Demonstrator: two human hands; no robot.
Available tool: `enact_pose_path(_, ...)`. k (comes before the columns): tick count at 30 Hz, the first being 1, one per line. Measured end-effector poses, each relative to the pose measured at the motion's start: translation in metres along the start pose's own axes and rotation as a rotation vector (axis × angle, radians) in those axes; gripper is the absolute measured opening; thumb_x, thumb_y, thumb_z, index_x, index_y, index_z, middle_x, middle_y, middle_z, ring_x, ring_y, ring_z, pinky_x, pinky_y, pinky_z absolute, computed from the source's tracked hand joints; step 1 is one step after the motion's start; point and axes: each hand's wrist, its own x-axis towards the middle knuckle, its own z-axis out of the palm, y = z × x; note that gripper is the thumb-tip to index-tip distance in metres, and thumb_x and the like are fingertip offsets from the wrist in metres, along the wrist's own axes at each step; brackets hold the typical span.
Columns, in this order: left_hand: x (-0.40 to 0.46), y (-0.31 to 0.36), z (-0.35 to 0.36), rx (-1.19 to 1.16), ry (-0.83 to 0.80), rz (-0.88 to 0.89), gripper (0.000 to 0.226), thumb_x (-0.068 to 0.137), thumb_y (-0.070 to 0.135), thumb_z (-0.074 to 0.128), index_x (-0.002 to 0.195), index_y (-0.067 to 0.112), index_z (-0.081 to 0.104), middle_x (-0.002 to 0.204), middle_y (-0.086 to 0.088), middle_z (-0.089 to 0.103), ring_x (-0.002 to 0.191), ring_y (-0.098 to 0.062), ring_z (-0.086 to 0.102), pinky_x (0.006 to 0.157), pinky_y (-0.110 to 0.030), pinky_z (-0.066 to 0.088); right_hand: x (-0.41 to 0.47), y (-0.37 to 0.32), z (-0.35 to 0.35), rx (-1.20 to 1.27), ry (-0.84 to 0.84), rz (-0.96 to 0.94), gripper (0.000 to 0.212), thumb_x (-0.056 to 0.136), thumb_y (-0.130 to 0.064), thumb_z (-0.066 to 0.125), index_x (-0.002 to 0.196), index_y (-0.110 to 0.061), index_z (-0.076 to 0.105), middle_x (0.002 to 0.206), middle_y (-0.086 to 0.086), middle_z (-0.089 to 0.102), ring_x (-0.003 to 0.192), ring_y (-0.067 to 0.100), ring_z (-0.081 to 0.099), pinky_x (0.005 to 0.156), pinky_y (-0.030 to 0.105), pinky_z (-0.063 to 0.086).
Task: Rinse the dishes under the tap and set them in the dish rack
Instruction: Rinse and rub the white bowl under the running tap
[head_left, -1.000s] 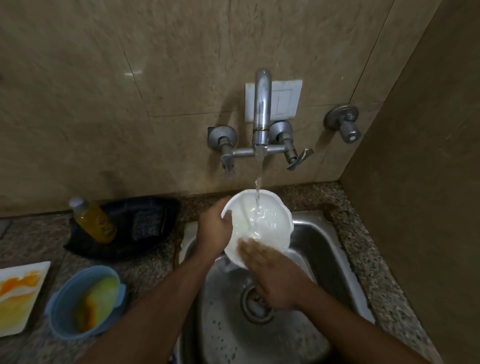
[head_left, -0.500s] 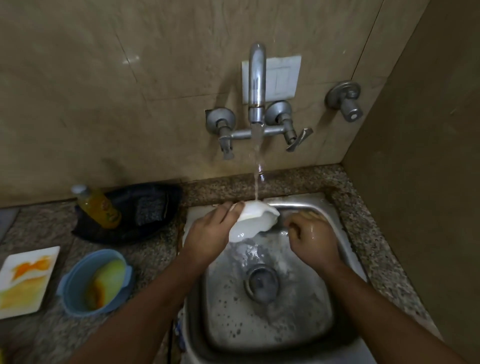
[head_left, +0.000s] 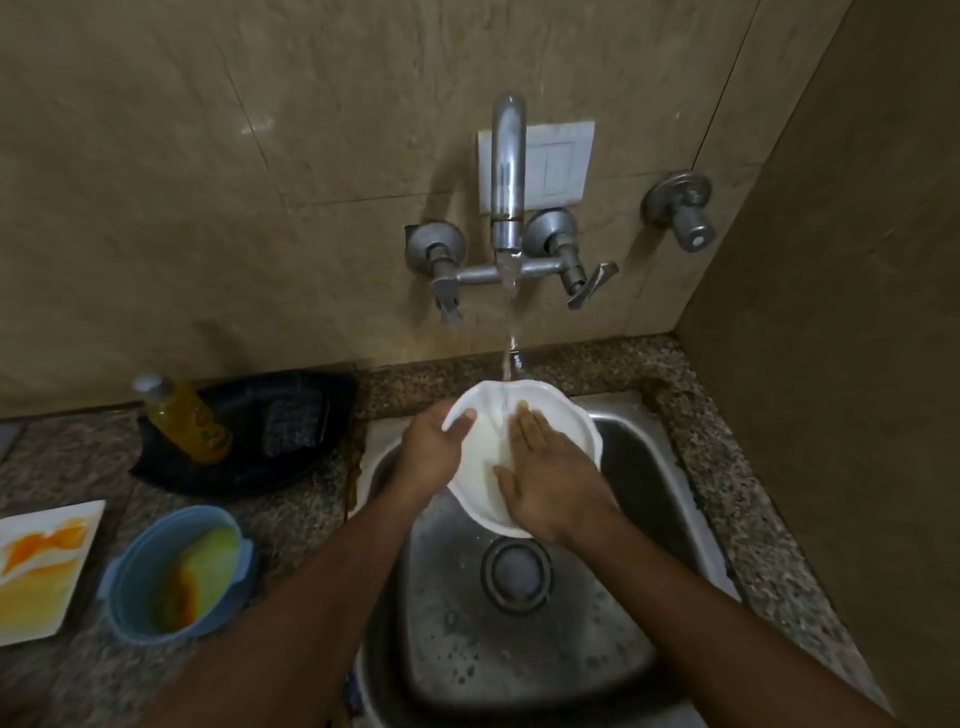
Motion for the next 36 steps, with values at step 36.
enact_pose_path(36,0.016,0.03,-0.012,0.151,0.337,0.174,0.031,0.097,0.024,0.055,0.124,0.014,0.065,0.117,-0.008,0.069,0.108,-0.027,0.063,0.088,-0.028,0.046,-0.012,-0.004,-0.006,0.03,-0.094,-0.443,0.086,0.087,-0.029,0.057,0.157,-0.018,0.01,0.164,0.002,0.012,0.15,0.016,0.013,0.119,0.028,0.004)
